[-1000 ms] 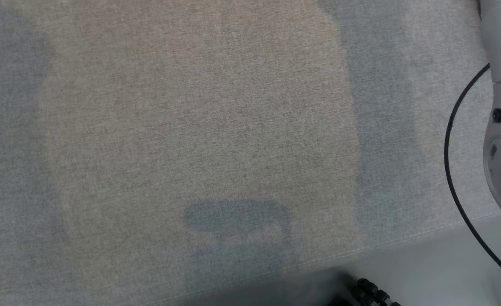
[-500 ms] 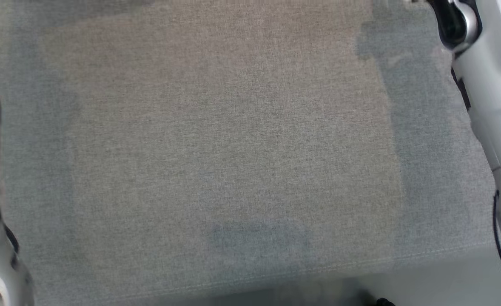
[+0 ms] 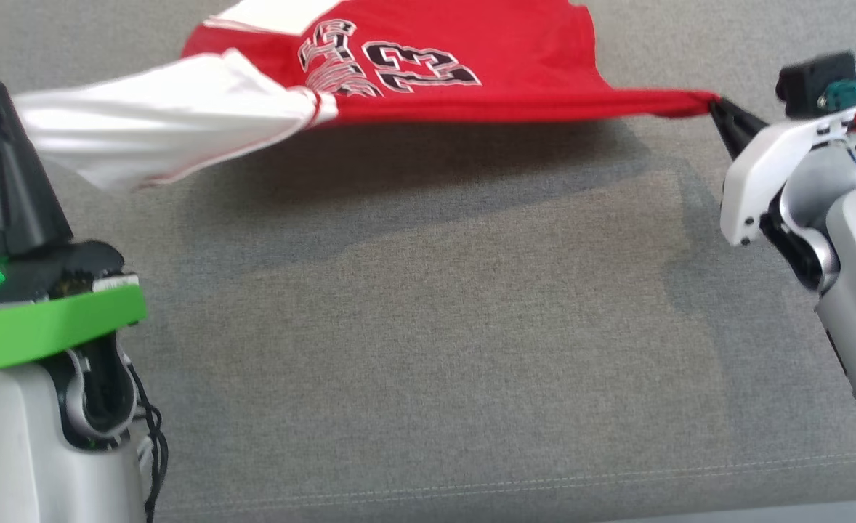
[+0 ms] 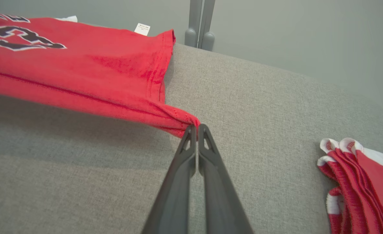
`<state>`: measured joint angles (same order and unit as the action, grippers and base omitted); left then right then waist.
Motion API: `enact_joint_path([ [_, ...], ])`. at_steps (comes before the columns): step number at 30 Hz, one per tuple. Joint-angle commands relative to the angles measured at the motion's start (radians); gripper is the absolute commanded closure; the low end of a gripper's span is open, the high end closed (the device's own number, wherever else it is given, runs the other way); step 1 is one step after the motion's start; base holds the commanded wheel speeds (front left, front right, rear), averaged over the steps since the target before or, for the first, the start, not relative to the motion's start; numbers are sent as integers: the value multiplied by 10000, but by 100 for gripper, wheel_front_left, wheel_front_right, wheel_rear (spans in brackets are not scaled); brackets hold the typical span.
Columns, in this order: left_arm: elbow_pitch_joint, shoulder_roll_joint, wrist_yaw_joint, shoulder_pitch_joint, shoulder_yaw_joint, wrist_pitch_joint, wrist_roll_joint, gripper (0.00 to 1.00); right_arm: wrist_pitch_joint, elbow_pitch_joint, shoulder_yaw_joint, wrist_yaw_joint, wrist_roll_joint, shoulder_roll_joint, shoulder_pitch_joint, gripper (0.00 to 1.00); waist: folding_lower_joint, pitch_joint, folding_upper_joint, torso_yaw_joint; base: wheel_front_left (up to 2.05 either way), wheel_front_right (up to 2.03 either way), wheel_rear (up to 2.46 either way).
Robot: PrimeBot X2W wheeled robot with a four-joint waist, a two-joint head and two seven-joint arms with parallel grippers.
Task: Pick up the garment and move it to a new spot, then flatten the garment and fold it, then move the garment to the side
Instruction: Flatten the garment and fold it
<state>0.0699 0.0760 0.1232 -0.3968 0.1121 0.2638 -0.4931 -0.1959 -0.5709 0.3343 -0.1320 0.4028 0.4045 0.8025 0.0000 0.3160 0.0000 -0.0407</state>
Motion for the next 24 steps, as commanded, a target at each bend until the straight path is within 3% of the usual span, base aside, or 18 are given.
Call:
enact_joint_path([
  [1,65,-68,13,445,43,11,131,100,-379,186,-51,26,-368,246,-592,100,0,-866,0,264,0,0,0],
  [7,-58,-227,5,1887,-211,12,370,100,-1811,1508,-869,26,-962,193,-2636,100,0,-1406,0,203,0,0,0],
  [12,76,-231,-294,2557,-563,12,184,100,-2593,2581,-1982,26,-1520,-210,-4055,100,0,-1610,0,120,0,0,0],
  [15,212,-225,-511,2923,-713,12,222,100,-3118,3421,-3196,26,-2269,-801,-5029,100,0,-1728,0,36,0,0,0],
  [19,362,-222,-778,3292,-808,12,441,100,-3523,4710,-4583,26,-3068,-2062,-6156,100,0,-1839,0,-74,0,0,0],
  [24,431,-226,-915,3823,-943,12,954,100,-3912,5850,-5287,26,-3395,-3175,-7349,100,0,-1975,0,-174,0,0,0],
])
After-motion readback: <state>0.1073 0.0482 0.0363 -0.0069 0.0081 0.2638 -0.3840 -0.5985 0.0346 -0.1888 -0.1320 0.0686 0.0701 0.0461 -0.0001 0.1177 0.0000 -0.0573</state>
